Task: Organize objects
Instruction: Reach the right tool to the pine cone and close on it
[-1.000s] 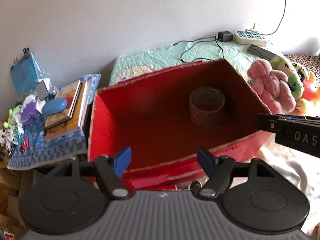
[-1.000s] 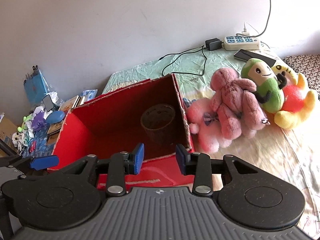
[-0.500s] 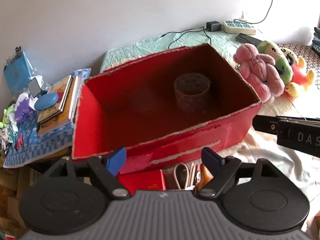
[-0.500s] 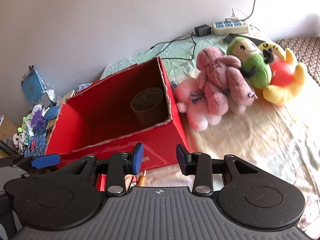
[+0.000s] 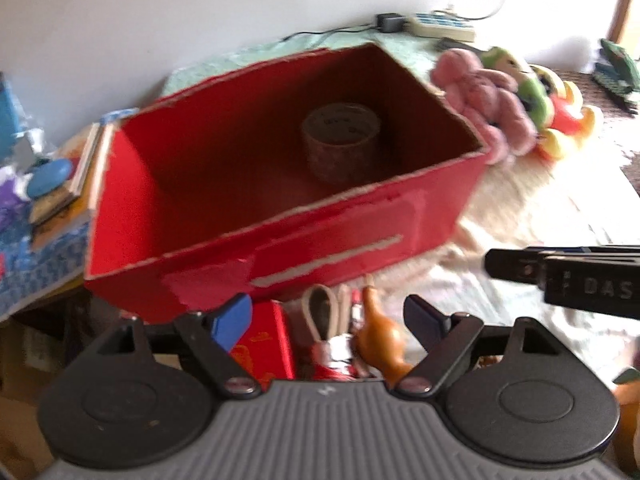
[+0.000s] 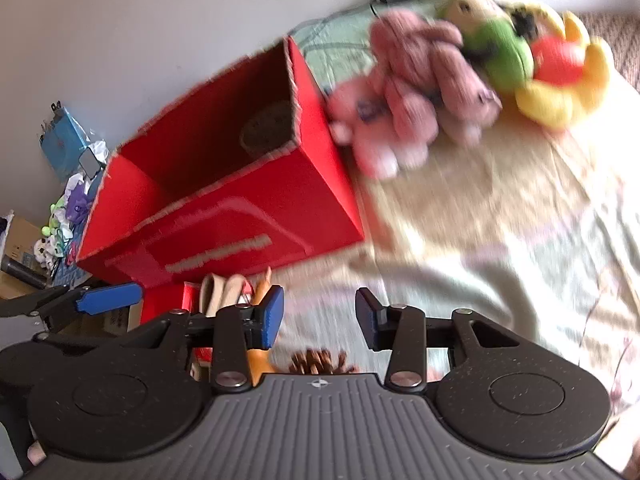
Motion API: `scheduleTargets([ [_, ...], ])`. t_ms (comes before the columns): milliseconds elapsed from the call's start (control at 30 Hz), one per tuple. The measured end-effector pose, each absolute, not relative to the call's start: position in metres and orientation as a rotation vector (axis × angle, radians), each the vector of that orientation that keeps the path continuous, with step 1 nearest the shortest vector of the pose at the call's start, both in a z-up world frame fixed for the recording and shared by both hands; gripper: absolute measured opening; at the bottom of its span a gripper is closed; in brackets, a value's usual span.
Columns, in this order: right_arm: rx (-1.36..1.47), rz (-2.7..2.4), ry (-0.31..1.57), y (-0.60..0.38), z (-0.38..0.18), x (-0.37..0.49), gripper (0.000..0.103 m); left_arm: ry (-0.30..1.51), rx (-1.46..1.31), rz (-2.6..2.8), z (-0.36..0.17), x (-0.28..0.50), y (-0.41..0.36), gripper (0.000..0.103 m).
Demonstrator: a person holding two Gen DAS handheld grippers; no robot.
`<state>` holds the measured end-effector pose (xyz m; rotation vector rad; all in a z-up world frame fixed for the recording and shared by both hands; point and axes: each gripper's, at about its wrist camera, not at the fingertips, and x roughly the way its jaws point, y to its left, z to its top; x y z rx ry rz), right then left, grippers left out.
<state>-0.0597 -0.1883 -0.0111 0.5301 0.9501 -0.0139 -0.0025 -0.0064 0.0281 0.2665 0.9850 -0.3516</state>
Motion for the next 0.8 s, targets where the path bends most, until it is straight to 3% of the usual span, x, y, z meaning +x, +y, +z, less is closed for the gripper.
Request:
scheduleTargets([
  [467,0.756,0.061,1.113,-0.206,-0.045,-0.072,0.054,0.979,0.281,-0.863,0.011,-0.048,-0.023,0.087],
  [533,0.774,0.063,1.119,-0.206,-0.048,-0.072,0.058,0.989,0.281,-0.878,0.007,-0.046,-0.026,0.085],
  [800,0.895,0.066,1.156,-0.212,-0.069,-0.074,0.058,1.032,0.268,-0.919,-0.007,-0.035,-0.037,0.074],
])
